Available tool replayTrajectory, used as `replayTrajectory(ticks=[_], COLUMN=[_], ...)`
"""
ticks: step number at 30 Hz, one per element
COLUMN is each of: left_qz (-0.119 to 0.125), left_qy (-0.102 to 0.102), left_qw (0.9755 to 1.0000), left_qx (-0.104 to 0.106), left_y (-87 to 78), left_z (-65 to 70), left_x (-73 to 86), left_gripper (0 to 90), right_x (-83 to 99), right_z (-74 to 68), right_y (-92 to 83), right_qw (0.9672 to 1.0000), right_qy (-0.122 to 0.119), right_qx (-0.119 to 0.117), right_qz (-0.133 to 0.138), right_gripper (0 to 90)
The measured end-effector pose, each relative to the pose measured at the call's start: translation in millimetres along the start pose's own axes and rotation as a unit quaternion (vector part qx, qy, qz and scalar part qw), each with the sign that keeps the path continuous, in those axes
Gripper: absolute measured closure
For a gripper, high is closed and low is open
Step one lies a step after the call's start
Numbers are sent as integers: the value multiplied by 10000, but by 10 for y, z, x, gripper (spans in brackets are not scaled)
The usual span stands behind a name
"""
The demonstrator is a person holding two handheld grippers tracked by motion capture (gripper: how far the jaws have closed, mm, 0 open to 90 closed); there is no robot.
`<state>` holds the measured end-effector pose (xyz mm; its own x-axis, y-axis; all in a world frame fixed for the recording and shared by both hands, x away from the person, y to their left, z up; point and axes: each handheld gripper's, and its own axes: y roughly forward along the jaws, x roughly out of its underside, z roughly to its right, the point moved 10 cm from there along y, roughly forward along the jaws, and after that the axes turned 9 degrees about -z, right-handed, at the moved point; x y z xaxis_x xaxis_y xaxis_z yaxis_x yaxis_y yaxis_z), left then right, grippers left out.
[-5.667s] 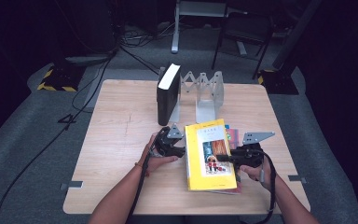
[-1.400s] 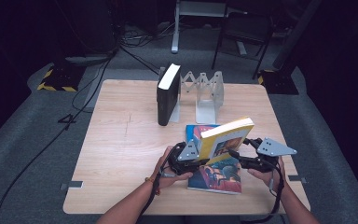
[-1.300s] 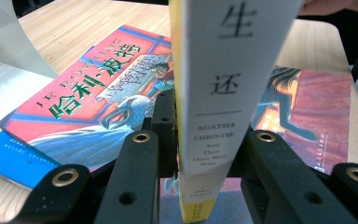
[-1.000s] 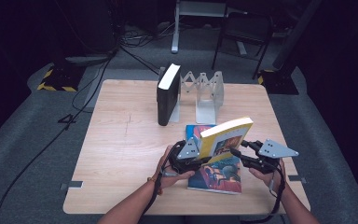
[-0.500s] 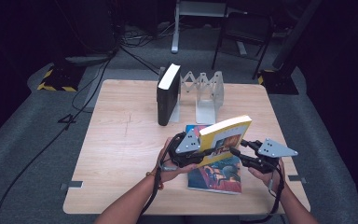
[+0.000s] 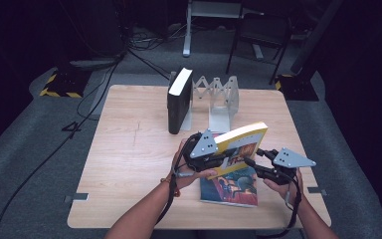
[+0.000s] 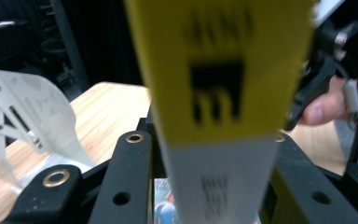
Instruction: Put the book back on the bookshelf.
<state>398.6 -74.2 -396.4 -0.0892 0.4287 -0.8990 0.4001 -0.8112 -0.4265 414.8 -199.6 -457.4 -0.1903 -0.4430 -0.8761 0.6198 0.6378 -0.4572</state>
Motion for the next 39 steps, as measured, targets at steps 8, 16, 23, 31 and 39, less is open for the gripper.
replayTrajectory(ticks=[8, 16, 23, 31, 39], left_qz=[-130, -163, -66, -323, -502], left_qy=[251, 138, -280, -667, -1188], left_qw=[9995, 9975, 9916, 9738, 9570], left_qx=[-115, -668, -1263, -2148, -2600], left_y=[9, -101, -365, -644, -595], left_z=[9, -188, -524, -975, -1235], left_x=[-35, -81, -38, 330, 629], left_gripper=[735, 743, 744, 745, 745], right_x=[-3, 28, 157, 196, 211], right_z=[1, 89, 258, 295, 268], right_y=[5, -99, -173, -169, -147], right_qw=[10000, 10000, 9993, 9991, 9993], right_qy=[-39, 9, 248, 331, 251], right_qx=[8, 89, 241, 215, 204], right_qz=[-21, -15, -125, -135, -187], right_gripper=[492, 434, 434, 420, 417])
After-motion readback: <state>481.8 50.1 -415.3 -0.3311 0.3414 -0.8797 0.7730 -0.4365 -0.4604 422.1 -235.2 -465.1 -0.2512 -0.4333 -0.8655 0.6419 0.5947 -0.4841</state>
